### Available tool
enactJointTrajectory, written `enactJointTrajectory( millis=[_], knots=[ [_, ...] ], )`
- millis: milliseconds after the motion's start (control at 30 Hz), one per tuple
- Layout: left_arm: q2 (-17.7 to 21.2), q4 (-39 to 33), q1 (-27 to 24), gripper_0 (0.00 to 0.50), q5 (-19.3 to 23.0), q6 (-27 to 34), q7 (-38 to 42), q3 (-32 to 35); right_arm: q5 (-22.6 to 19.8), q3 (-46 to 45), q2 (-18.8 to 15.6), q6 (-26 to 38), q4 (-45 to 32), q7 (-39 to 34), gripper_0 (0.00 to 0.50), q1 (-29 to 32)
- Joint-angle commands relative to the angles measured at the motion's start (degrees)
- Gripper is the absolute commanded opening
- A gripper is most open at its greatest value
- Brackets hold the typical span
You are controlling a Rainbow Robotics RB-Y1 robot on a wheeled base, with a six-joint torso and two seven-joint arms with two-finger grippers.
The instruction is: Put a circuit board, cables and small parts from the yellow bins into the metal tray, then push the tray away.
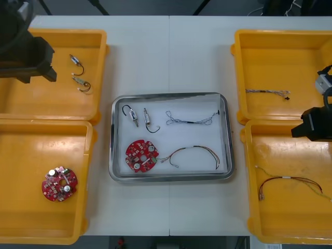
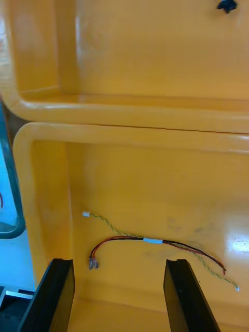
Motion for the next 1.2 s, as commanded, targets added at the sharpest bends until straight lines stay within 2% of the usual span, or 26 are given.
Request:
enactJointTrajectory(
  millis=[33,200,367,500,567,833,1000,1200],
  knots=[
    [6.97,-1.19,9.58,0.5,2.13,-1.82,-1.76,9.48,-0.77,6.49,-2.44,-0.44,-2.57,4.55,0.5,-6.01],
    [8.56,-2.15,20.66,0.5,2.13,-2.78,-7.48,18.8,-1.03,13.61,-2.44,-0.35,-3.45,6.22,0.5,-12.16],
    [8.73,-3.65,34.19,0.5,0.46,-5.95,-12.05,28.56,-1.03,22.13,-1.39,-0.26,-3.45,8.16,0.5,-19.63],
    [8.73,-5.76,41.58,0.5,-0.77,-9.64,-13.28,32.25,-0.68,26.35,0.72,-0.35,-3.45,9.83,0.5,-23.5],
    [8.64,-7.52,44.56,0.5,-1.91,-11.66,-13.01,32.51,-0.06,28.29,2.48,-0.18,-3.1,13.43,0.5,-25.52],
    [7.41,-10.5,49.57,0.5,-4.2,-14.12,-12.75,32.42,-0.77,33.82,7.4,0.35,-1.43,25.56,0.5,-30.26],
    [7.41,-11.12,50.45,0.5,-4.99,-15.26,-13.1,32.42,0.82,38.66,10.83,0.79,-1.43,31.89,0.5,-33.6],
    [7.5,-11.47,50.45,0.5,-6.13,-15.88,-13.98,32.16,4.77,45.07,16.01,1.23,-0.37,38.74,0.5,-36.59]
  ],
)
